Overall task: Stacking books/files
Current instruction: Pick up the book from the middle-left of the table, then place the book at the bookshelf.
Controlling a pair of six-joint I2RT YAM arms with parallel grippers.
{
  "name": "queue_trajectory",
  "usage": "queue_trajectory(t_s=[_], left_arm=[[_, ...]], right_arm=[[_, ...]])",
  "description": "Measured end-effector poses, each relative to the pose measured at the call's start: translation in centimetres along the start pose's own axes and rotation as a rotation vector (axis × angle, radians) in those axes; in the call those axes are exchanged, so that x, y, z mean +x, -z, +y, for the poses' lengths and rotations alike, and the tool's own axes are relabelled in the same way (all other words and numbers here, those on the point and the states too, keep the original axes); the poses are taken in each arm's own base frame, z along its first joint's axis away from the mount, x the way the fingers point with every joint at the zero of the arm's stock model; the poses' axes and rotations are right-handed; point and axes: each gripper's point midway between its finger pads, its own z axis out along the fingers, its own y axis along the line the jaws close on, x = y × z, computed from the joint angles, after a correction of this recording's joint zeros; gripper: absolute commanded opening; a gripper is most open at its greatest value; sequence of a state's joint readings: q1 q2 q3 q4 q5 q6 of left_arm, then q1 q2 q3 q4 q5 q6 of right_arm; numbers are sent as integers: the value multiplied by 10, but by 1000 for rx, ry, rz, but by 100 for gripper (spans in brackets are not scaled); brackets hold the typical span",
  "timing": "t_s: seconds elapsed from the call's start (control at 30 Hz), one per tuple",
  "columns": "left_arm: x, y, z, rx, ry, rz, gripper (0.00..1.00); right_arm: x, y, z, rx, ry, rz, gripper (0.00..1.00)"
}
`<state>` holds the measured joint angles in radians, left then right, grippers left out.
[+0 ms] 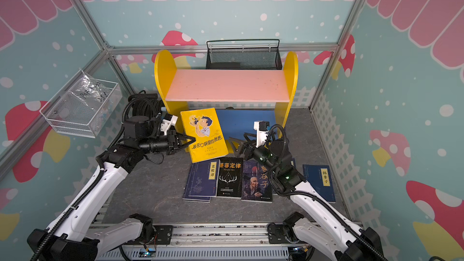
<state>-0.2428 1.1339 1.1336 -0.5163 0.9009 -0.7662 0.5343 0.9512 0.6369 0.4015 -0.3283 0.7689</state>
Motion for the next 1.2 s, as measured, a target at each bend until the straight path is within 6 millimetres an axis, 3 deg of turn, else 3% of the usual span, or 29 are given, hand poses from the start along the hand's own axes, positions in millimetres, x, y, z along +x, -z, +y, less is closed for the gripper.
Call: queue_trajectory(t_s=[0.2, 0.4, 0.6, 1.2], left_arm=[[0, 0, 1, 42, 13, 44, 0], [4, 2, -5, 81, 4, 71, 0], [6, 3, -9, 102, 1, 89, 0], [10, 3, -12, 126, -8, 111, 0]], right_arm=[[36, -3, -5, -154, -128, 98, 99], [35, -2, 23, -323, -130, 134, 99], [48, -9, 22, -369, -177, 192, 97], [60, -11, 42, -568, -319, 297, 71]])
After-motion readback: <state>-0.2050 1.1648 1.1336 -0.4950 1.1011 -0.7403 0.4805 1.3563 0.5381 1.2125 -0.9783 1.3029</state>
